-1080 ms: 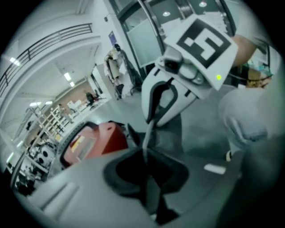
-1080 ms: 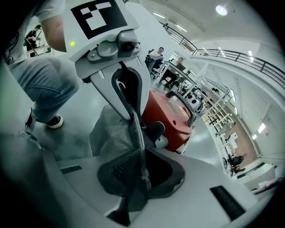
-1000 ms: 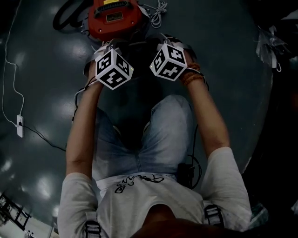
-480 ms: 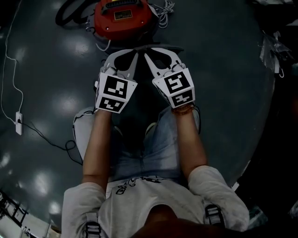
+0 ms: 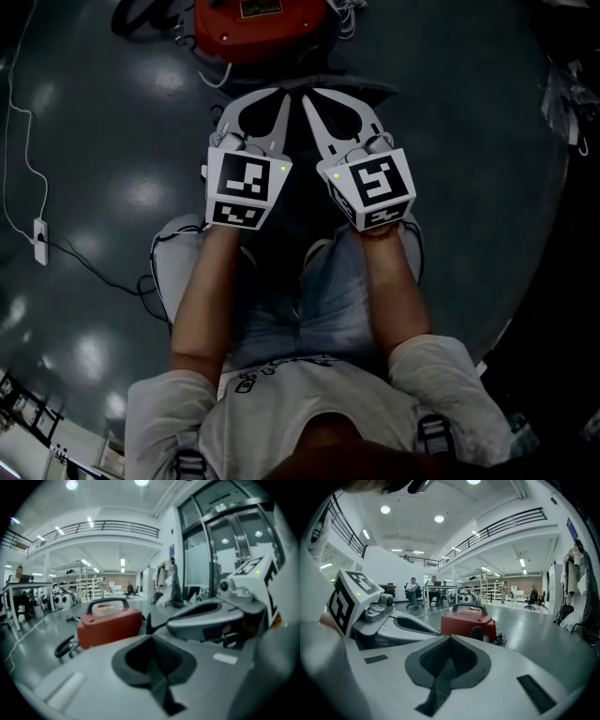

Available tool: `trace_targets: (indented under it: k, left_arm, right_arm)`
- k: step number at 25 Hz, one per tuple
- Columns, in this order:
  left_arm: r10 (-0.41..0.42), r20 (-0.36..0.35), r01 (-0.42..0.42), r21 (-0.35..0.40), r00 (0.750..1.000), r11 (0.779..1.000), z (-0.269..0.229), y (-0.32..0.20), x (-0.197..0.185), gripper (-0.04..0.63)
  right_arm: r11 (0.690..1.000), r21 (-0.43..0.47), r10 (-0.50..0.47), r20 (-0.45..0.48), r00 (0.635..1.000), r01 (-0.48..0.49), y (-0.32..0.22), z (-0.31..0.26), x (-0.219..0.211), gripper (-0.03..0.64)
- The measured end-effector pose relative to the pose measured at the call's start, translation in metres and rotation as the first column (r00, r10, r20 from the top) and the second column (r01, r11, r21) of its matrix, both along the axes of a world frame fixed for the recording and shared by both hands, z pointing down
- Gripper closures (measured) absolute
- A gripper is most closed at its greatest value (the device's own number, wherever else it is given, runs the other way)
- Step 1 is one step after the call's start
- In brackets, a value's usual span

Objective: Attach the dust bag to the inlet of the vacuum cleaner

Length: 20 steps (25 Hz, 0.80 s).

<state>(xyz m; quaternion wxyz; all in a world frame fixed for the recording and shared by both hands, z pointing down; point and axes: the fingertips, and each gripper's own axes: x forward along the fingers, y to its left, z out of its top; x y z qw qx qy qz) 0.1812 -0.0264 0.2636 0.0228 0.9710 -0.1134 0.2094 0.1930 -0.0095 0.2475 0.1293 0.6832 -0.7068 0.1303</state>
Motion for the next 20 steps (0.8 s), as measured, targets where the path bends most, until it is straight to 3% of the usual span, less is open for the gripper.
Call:
trace_targets:
  k: [9,20]
  left_arm:
    - [0.005,-0.038,-0.006,-0.035,0.999,0.999,-0.0034,0.0031,0.0073,0.591]
    - [0.002,-0.024,-0.002,-0.028,1.000,1.000,-0.0055,0.0023,0.0013,0.591]
  right_arm:
    - [1.000,0.004,0.008,-0.008,1.000,-0.008,0.0024,-0.0004,0.0023,0.604]
    - [1.000,0.006,0.009,0.005,1.000,-0.009,0.0008,-0.0007,0.0006,0.604]
